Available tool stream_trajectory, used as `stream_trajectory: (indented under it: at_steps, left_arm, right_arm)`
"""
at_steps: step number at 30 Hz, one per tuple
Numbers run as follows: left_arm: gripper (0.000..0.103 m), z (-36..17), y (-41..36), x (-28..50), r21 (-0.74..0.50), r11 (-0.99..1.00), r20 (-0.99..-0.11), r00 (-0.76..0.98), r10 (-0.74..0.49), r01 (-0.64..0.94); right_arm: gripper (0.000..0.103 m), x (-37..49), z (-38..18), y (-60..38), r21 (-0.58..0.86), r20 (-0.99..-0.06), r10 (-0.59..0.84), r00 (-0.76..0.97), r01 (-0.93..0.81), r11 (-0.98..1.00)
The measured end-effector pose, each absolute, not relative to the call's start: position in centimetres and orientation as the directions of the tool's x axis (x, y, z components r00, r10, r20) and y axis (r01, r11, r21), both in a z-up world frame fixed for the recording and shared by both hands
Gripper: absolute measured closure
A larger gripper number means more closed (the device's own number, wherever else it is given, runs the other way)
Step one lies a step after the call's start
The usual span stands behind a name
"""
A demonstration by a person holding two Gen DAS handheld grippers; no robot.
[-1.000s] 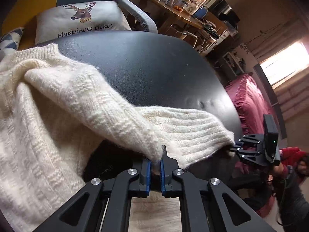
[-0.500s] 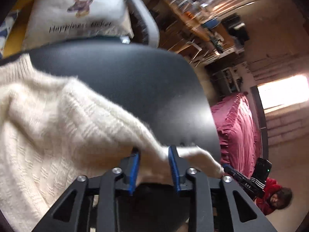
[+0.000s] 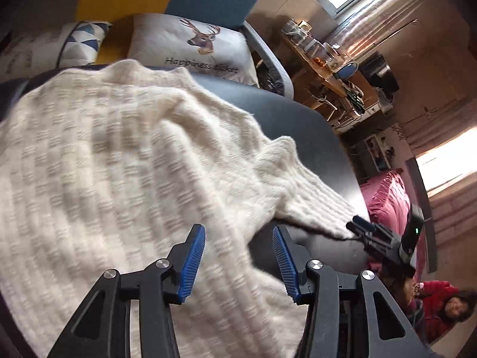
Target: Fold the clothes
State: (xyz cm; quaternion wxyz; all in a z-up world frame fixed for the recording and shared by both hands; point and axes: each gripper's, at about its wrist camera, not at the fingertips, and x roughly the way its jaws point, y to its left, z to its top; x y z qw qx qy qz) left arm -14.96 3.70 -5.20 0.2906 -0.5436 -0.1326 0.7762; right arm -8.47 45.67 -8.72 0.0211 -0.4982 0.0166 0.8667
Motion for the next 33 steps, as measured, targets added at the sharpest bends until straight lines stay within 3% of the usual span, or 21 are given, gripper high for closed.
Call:
stream_trajectory:
  at_steps: [4,8,10,12,16,20,26,28,30,33]
  left_arm:
    - [0.054,-8.3,-1.6,-11.1,-0.501,-0.825,-0.788,-0.256,0.56,-0.262]
    - [0.054,-11.5,-4.6,-8.1,-0.477,-0.856,-0.82,-0.25,0.515,-0.199]
    - [0.054,-11.9,-6.0,-6.9,-0.488,-0.855,-0.81,-0.274,0.518,-0.174]
    - [0.054,-11.8,-6.8,-5.8,-0.495,-0.853,-0.801,-0.295,0.521,-0.165]
    - [0.054,-12.1,-8.0,-4.0,-0.488,-0.859,-0.798,-0.319,0.512,-0.157]
    - [0.054,-12.1,-8.5,-3.0,-0.472,-0.863,-0.794,-0.339,0.505,-0.178]
    - [0.054,-12.6,-8.6,-2.9,-0.461,-0.859,-0.785,-0.348,0.512,-0.224]
    - [0.054,-12.6,-8.8,-3.3,-0.452,-0.86,-0.789,-0.344,0.509,-0.238]
    - [0.054,-12.5,-8.8,-3.8,-0.422,-0.872,-0.802,-0.345,0.487,-0.25]
    - [0.054,-11.8,-8.4,-4.4,-0.288,-0.917,-0.845,-0.376,0.379,-0.276]
  right_arm:
    - [0.065,-11.0,-11.8,47.5,-0.071,-0.902,0.126,-0.413,-0.147,-0.987]
    - [0.064,-10.4,-11.5,49.7,0.001,-0.906,0.104,-0.411,-0.247,-0.969]
    - [0.062,-9.1,-9.8,47.9,0.217,-0.87,-0.129,-0.475,-0.134,-0.967]
    - [0.062,-8.2,-9.1,44.1,0.421,-0.813,-0.406,-0.418,0.06,-0.905]
    - [0.061,-7.4,-9.6,36.4,0.543,-0.762,-0.595,-0.254,0.25,-0.802]
    - [0.061,-8.2,-11.6,31.2,0.394,-0.872,-0.459,-0.171,0.312,-0.865]
    - [0.061,-6.1,-11.8,25.8,0.046,-0.959,-0.171,-0.225,0.474,-0.88]
    - [0.089,-4.3,-11.3,24.0,-0.043,-0.969,-0.093,-0.229,0.528,-0.848]
    - [0.092,-2.1,-11.1,22.7,-0.122,-0.97,-0.023,-0.24,0.572,-0.811]
    - [0.093,1.2,-10.0,23.4,-0.048,-0.98,-0.069,-0.187,0.555,-0.83]
